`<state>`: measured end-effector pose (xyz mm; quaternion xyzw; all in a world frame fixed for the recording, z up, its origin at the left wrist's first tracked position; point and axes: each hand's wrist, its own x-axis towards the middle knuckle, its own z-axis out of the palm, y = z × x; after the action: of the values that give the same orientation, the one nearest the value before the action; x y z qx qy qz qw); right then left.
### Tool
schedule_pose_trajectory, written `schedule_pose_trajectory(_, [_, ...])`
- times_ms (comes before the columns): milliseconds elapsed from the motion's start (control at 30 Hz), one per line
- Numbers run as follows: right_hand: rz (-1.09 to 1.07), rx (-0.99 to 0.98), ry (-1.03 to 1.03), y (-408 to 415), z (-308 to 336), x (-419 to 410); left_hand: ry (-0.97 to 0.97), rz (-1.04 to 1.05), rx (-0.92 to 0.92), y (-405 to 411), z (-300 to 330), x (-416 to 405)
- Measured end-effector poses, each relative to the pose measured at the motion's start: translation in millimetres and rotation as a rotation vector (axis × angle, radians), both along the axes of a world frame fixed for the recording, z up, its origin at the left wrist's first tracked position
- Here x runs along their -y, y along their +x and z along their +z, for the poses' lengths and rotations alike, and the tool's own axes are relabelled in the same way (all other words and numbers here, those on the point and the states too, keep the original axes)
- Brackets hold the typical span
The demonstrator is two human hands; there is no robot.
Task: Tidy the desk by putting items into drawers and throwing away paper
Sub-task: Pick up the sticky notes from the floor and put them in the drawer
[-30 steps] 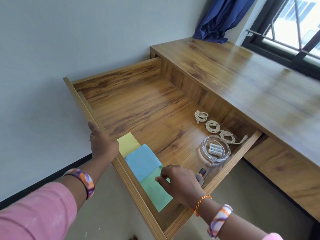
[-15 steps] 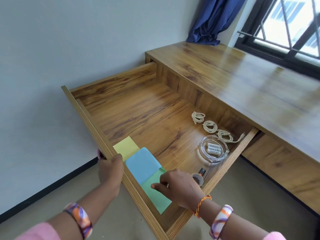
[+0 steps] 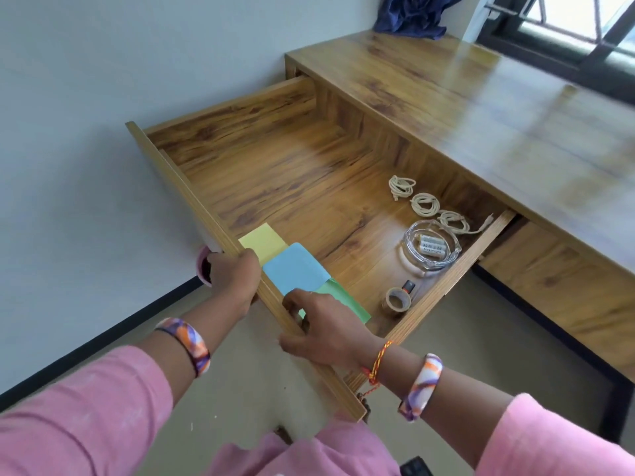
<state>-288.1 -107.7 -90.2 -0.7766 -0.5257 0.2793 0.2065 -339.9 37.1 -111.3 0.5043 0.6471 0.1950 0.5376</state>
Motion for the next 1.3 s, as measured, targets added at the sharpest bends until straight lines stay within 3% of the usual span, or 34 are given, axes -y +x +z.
schedule_pose_trajectory(167, [-0.024, 0.111, -0.016, 11, 5, 5, -0.003, -0.169, -0.025, 12, -1, -5])
schedule_pose_trajectory(367, [-0.056, 0.277, -0.108, 33, 14, 10, 0.117, -0.287, -0.239, 39, 8, 0])
schedule_pose_trajectory(533, [-0.162, 0.309, -0.165, 54, 18, 10, 0.711, -0.758, -0.279, 61, 31, 14])
schedule_pose_trajectory(667, [-0.288, 0.350, -0.191, 72, 20, 9, 0.856, -1.358, -0.473, 83, 40, 13])
schedule_pose_trajectory(733, [-0.337, 0.361, -0.204, 82, 21, 9, 0.923, -1.488, -0.460, 94, 40, 6])
schedule_pose_trajectory(833, [-0.407, 0.385, -0.194, 100, 23, 9, 0.915, -1.586, -0.397, 117, 47, -5])
schedule_pose_trajectory(1000, [-0.502, 0.402, -0.186, 128, 21, 9, 0.992, -1.757, -0.476, 166, 57, -9])
schedule_pose_trajectory(1200, [-0.586, 0.470, -0.155, 159, 20, 8, 0.977, -1.690, -0.472, 216, 62, -4])
schedule_pose_trajectory(1300, [-0.596, 0.476, -0.191, 178, 22, 8, 0.970, -1.631, -0.610, 244, 73, 0])
